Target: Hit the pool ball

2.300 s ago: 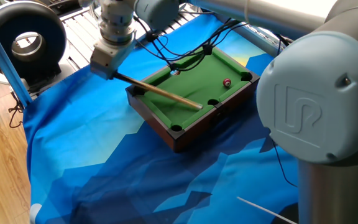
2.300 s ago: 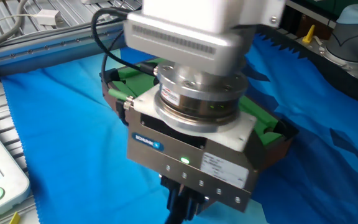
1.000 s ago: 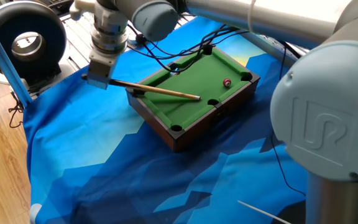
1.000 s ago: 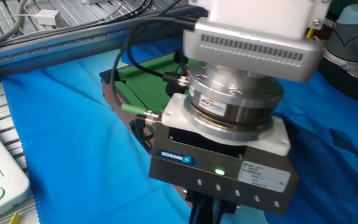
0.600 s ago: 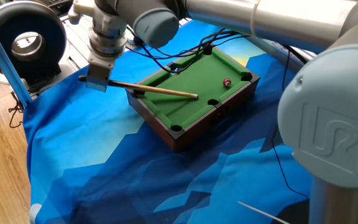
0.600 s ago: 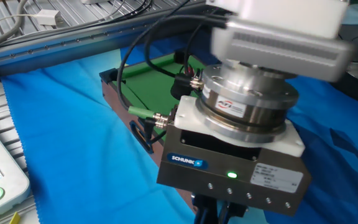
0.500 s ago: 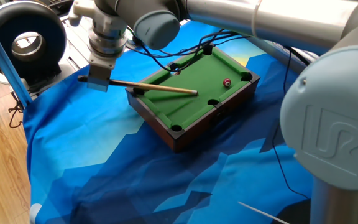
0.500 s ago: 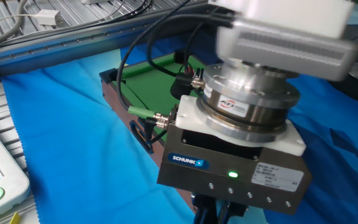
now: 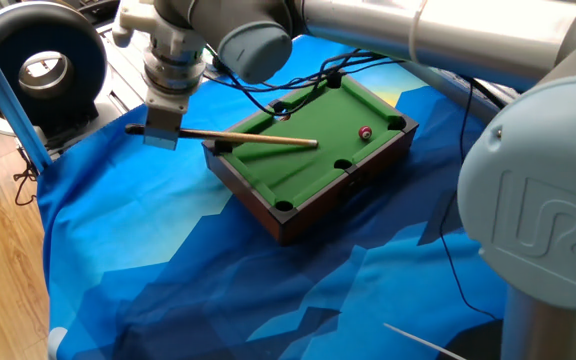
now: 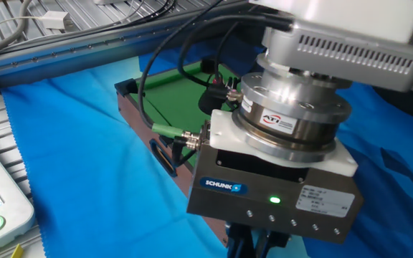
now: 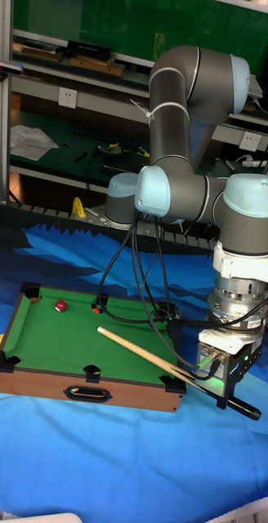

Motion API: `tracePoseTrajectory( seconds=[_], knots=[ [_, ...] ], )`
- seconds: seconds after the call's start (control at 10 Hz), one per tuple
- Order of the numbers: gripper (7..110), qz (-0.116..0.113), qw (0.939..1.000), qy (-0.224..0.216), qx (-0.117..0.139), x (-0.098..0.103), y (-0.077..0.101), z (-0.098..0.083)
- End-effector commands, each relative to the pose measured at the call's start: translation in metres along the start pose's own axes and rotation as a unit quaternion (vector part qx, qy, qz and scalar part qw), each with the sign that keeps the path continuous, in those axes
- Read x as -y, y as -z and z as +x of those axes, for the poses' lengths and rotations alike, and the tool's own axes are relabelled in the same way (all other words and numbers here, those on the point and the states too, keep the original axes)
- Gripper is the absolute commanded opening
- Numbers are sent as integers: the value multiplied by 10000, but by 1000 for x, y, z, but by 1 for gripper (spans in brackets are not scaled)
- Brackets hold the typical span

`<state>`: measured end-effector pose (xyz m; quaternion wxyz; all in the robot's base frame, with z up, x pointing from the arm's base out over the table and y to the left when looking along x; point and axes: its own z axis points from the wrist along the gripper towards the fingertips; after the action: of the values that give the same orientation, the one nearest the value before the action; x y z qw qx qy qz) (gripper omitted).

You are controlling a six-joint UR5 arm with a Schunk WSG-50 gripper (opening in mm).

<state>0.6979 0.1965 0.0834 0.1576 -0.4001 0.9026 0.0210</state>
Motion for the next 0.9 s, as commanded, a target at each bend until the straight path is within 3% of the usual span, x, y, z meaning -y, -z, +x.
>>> tracePoseTrajectory(
  seconds=[0.0,0.3,0.8],
  knots=[
    [7,-89,9995,-306,-38,-1,-2,7],
    [7,-34,9983,-573,-27,-8,1,9],
    [7,271,9993,240,-5,-1,3,6]
  ],
)
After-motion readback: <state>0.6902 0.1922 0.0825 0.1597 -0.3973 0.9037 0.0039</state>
